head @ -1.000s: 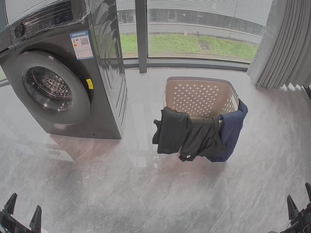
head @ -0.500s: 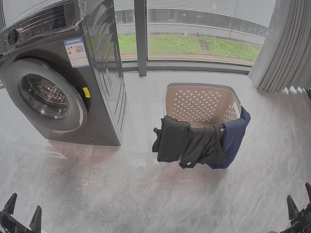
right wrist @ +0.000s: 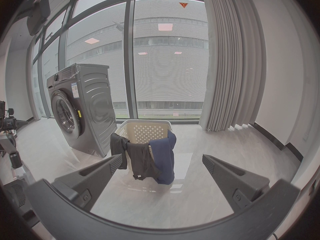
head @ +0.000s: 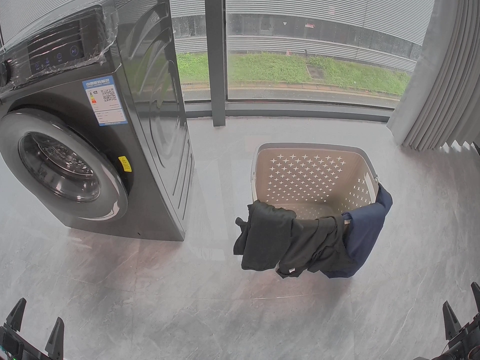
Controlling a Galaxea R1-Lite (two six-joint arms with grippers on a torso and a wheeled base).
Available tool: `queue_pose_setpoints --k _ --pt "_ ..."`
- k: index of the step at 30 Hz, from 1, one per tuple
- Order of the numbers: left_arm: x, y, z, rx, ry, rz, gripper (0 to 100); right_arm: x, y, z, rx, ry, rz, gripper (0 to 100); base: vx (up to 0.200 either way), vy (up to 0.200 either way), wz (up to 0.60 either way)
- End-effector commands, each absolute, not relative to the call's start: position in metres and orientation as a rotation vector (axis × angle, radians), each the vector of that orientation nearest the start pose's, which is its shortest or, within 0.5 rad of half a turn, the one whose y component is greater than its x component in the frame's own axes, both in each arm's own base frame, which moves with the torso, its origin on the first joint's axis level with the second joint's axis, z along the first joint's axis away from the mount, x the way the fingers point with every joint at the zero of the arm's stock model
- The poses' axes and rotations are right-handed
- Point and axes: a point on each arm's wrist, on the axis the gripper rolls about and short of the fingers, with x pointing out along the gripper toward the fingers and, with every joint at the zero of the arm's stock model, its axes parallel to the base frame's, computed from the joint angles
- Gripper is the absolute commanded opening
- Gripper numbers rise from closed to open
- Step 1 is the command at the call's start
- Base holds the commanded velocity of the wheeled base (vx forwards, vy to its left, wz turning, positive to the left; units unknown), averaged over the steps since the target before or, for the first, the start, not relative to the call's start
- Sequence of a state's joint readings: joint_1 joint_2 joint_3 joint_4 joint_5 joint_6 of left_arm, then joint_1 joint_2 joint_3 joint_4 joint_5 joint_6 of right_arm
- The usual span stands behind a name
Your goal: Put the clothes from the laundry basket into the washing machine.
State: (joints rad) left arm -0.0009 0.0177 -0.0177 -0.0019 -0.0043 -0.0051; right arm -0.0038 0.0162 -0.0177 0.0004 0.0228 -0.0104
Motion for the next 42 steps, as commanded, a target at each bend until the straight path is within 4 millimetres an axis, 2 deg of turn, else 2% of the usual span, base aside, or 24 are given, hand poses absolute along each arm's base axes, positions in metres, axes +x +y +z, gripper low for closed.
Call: queue_pose_setpoints --k 1,14,32,42 --pt "-0.0228 -0.0001 0.0758 -0.005 -0.003 -0.005 100 -0.0226 0.0006 0.0755 -0.011 0.003 0.02 100 0.0 0.0 0.0" --pt "-0.0228 -0.0001 0.0758 -0.005 -0.003 -0.005 100 -0.0226 0.0006 0.0755 -0.011 0.003 0.02 100 0.0 0.0 0.0" --pt "-0.0228 -0.0001 0.0758 -0.005 -0.003 -0.005 100 -0.0226 0.0006 0.0755 -0.011 0.003 0.02 100 0.0 -0.2 0.0" --pt "-0.0228 -0.0001 0.0758 -0.005 -0.003 -0.005 100 -0.0226 0.0006 0.0755 -0.011 0.003 0.02 100 0.02 0.0 0.0"
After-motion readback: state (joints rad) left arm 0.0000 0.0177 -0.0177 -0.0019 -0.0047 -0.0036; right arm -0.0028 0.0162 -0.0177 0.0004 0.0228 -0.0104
